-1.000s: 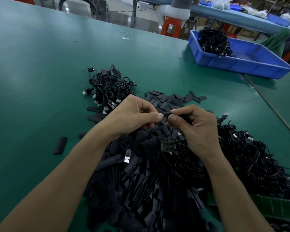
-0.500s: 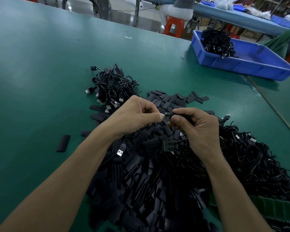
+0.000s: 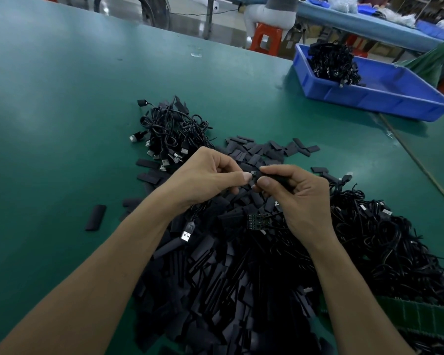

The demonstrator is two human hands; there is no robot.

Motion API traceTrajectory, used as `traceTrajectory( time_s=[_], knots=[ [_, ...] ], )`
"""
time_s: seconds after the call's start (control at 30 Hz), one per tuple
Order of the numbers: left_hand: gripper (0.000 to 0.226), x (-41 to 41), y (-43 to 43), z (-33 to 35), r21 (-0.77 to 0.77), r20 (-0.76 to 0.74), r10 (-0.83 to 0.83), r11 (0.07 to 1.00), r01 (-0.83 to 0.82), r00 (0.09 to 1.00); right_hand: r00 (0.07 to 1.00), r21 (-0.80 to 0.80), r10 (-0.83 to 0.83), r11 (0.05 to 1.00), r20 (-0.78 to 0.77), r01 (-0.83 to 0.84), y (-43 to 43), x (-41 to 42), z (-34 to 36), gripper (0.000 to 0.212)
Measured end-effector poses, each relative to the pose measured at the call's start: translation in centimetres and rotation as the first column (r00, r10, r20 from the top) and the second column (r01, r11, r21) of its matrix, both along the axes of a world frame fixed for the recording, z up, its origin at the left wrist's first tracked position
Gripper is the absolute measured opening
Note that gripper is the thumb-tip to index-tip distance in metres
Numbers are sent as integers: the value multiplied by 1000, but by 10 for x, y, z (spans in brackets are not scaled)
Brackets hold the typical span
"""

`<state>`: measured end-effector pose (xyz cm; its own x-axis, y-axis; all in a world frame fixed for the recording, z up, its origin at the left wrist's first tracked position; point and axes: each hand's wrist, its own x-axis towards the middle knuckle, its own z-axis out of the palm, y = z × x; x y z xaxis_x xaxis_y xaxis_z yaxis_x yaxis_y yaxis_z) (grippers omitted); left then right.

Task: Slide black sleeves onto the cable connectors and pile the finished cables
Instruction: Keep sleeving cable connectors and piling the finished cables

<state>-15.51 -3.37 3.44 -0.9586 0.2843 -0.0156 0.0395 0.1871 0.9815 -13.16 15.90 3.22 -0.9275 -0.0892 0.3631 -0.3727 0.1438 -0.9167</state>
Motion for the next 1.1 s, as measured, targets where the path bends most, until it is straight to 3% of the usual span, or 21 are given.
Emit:
traceTrajectory(
  time_s=[0.37,0.7,1.1],
  knots=[
    [20,1,2,-1,-17,-6,-39,999,38,999,1000,72,-5,997,-4,6,3,-3,-2,11],
    [18,2,1,5,33,37,-55,998,54,998,998,-42,30,999,58,-28,3,-4,0,11],
    [19,5,3,5,0,21,-12,1000,12,1000,999,-41,43,998,28,-42,0,-2,-3,14]
  ],
)
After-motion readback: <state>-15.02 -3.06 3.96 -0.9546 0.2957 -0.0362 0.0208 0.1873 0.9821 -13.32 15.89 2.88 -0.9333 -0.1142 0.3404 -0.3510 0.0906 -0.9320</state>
